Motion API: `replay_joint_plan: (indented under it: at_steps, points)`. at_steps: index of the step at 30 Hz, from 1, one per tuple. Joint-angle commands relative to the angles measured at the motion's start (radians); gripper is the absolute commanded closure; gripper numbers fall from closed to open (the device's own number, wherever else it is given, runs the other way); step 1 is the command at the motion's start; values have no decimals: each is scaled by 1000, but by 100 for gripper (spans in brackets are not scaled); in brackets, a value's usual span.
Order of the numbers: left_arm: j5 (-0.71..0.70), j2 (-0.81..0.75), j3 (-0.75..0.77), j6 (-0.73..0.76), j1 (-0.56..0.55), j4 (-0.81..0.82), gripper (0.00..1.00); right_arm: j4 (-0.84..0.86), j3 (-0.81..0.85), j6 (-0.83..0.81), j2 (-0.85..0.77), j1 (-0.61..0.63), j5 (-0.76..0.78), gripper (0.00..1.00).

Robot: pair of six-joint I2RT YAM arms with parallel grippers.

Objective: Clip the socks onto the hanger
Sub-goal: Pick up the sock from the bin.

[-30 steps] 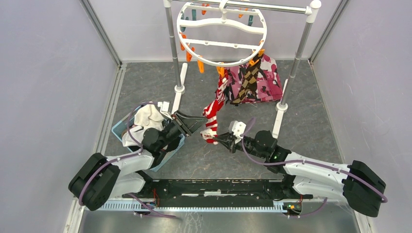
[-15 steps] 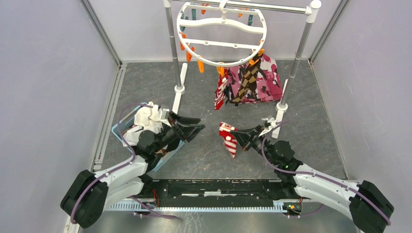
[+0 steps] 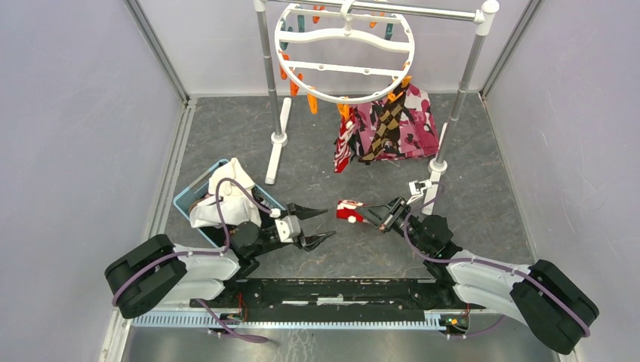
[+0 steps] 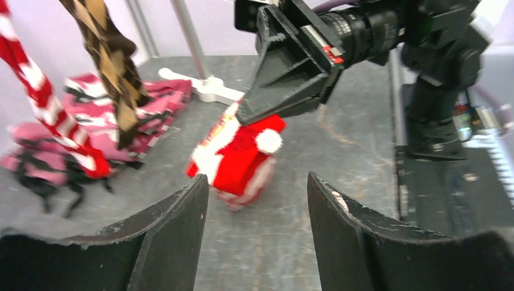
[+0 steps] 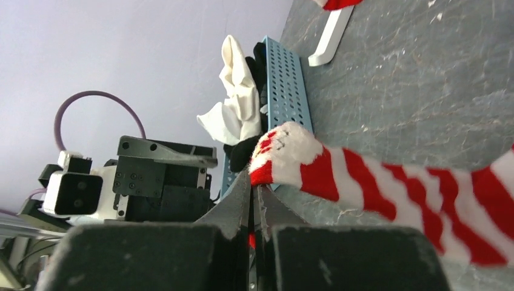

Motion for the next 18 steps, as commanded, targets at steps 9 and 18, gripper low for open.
replay_joint_plan:
  at_steps: [9, 18]
  points:
    - [-167, 63, 117, 565, -111, -149, 33, 183, 0, 149, 61, -4, -84, 100]
    - [-340, 174, 187, 648, -158, -150, 37, 258, -13, 189, 106, -3, -120, 100]
